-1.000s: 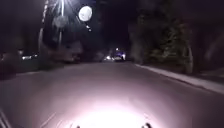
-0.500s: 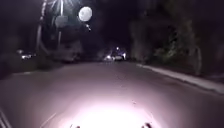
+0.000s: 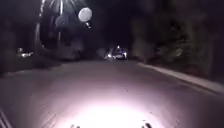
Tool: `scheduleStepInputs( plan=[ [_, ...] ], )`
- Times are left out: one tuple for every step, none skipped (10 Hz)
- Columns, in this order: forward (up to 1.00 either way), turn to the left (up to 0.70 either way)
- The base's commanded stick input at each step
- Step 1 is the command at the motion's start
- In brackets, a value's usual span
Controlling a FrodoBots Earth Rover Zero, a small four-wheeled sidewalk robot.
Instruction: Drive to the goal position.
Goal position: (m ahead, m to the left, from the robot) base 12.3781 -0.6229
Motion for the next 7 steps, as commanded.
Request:
scheduleStepInputs(
  plan=[
    [0.7, 0.0],
    [0.7, 0.0],
    [0.7, 0.0],
    [0.7, 0.0],
    [0.7, 0.0],
    [0.7, 0.0],
    [0.7, 0.0]
  ],
)
